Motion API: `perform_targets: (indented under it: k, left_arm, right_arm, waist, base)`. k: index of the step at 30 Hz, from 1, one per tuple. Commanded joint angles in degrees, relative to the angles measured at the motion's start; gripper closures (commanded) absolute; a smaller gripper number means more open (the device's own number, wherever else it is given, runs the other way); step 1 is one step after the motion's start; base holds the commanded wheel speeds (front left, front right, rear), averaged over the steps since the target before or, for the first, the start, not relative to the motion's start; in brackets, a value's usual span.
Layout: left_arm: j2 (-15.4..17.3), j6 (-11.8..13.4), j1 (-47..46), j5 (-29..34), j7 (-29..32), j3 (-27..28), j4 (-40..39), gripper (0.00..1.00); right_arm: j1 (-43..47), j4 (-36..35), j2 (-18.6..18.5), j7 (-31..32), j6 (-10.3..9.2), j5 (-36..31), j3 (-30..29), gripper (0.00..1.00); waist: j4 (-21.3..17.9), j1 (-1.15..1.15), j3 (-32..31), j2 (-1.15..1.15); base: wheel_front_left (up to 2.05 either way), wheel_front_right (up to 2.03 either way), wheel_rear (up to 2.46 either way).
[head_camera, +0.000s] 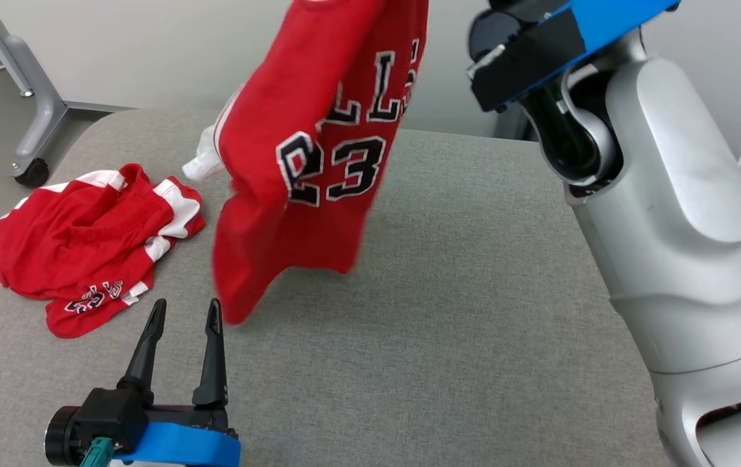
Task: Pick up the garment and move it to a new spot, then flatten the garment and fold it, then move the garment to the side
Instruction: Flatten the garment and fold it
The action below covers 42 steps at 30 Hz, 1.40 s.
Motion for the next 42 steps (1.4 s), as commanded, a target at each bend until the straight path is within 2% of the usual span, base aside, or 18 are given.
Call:
perform_targets:
  k: [1,6,9,13,19,20,21,26,31,39,42]
  left_arm:
    - [-0.18,-0.33,0.42,0.19,-0.15,0.12,-0.23,0.00]
    - [-0.18,-0.44,0.67,0.11,-0.15,-0.12,-0.40,0.00]
    - [-0.29,-0.50,0.20,0.24,-0.15,-0.55,-0.44,0.00]
    - [-0.22,-0.57,0.06,0.22,-0.15,-0.53,-0.50,0.00]
    - [0.24,-0.64,-0.33,0.33,-0.15,-0.84,-0.07,0.00]
    - [0.32,-0.67,-0.22,0.31,-0.15,-0.87,0.04,0.00]
    - [0.42,-0.69,-0.06,0.28,-0.15,-0.89,0.12,0.00]
    - [0.80,-0.75,1.12,0.17,-0.15,-0.86,0.54,0.00]
    - [0.94,-0.77,2.14,0.09,-0.15,-0.74,0.73,0.00]
    - [0.77,-0.70,1.48,-0.06,-0.15,-0.50,-0.01,0.00]
    - [0.60,-0.71,0.58,-0.05,-0.15,-0.77,-0.25,0.00]
  right_arm:
    - [2.03,1.65,-0.35,-0.25,0.01,-0.80,-1.11,1.00]
    - [9.35,10.88,-0.33,-0.09,0.01,-7.75,-9.06,1.00]
    - [15.10,15.75,-2.24,-0.34,0.01,-13.50,-14.93,1.00]
    - [20.41,20.84,-4.41,-0.98,0.02,-21.16,-19.93,1.00]
    - [25.04,27.03,-5.93,-0.79,0.01,-28.31,-28.60,1.00]
    - [25.51,27.74,-6.03,-0.66,0.01,-29.45,-29.62,0.58]
    - [26.12,28.66,-5.98,0.20,0.01,-30.43,-30.78,0.00]
    - [28.00,29.93,-5.28,3.78,0.01,-33.74,-34.76,0.00]
    - [29.48,26.47,-3.79,10.85,0.01,-35.78,-37.26,0.00]
    - [27.26,14.79,-0.91,24.32,0.01,-30.01,-32.42,0.00]
    - [25.89,13.13,-0.68,28.02,0.01,-28.10,-32.09,0.00]
  waist:
    - [-0.23,0.01,0.07,0.01]
    - [-0.97,0.01,0.63,0.01]
    - [-1.01,0.01,0.95,0.01]
    - [-1.20,0.01,1.40,0.01]
    - [-1.00,0.01,0.92,0.01]
    - [-1.00,0.01,0.68,0.01]
    - [-1.03,0.01,0.43,0.01]
    - [-1.35,0.01,-1.11,0.01]
    - [-1.76,0.01,-2.37,0.01]
    - [-2.24,0.01,-0.80,0.01]
    - [-1.91,0.01,0.38,0.01]
  base:
    - [0.00,0.00,0.00]
    - [0.00,0.00,0.00]
    - [0.00,0.00,0.00]
    - [0.00,0.00,0.00]
    - [0.00,0.00,0.00]
    - [0.00,0.00,0.00]
    - [0.00,0.00,0.00]
    - [0.00,0.00,0.00]
    - [0.00,0.00,0.00]
    - [0.00,0.00,0.00]
    - [0.00,0.00,0.00]
